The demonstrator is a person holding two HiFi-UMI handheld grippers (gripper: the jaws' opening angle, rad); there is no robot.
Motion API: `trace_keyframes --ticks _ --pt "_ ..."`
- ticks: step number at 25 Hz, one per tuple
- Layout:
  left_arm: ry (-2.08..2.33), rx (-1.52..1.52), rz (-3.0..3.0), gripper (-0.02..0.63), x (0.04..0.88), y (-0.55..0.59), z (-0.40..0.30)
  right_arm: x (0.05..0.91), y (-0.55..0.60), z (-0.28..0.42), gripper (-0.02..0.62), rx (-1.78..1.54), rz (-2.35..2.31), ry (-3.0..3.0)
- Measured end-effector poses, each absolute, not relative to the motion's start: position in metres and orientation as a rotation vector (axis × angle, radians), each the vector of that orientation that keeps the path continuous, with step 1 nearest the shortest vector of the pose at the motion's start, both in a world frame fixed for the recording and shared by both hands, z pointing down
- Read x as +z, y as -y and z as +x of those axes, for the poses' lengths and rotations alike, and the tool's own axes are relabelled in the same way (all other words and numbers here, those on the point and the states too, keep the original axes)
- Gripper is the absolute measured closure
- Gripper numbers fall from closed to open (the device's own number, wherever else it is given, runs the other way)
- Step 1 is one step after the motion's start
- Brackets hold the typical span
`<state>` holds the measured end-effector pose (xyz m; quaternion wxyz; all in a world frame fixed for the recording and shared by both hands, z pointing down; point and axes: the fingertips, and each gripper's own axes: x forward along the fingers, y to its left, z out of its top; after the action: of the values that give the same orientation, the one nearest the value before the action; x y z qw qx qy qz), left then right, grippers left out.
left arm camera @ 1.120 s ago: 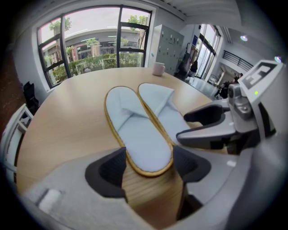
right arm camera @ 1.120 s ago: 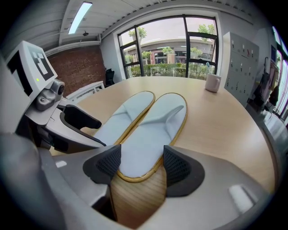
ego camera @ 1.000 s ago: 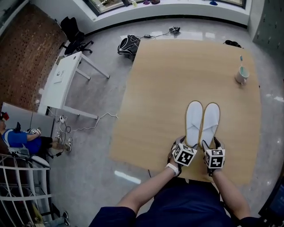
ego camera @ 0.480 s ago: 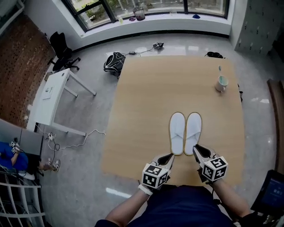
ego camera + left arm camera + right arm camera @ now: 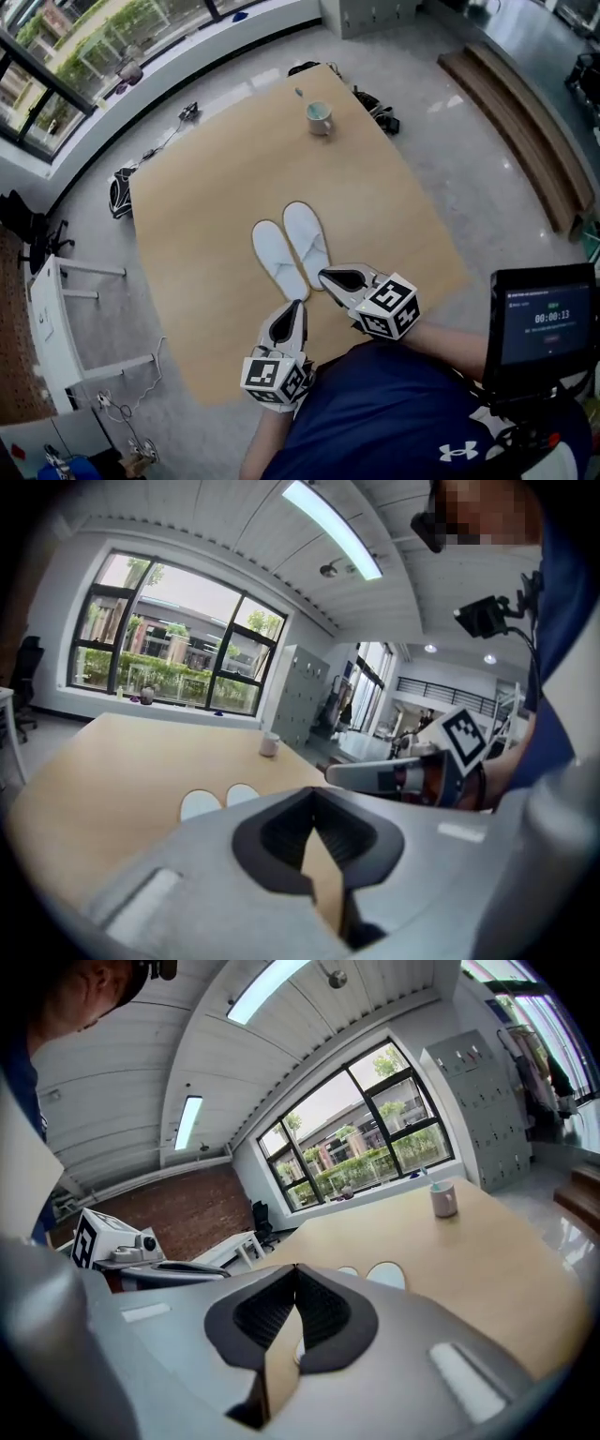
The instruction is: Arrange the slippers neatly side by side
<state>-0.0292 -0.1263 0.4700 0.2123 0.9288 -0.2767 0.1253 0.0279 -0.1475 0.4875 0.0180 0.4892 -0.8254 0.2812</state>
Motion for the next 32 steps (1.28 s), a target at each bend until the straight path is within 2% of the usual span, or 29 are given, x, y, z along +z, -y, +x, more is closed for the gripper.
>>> trace_keyframes --ticks 16,32 --pt "0.604 0.351 2.539 0.601 0.45 0.065 0.04 0.445 0.08 0.085 0.584 0.755 1.64 2.544" --pt "0.677 0.354 2.46 0.601 0.471 0.086 0.01 0.463 0.096 0.059 0.584 0.736 1.545 2.531"
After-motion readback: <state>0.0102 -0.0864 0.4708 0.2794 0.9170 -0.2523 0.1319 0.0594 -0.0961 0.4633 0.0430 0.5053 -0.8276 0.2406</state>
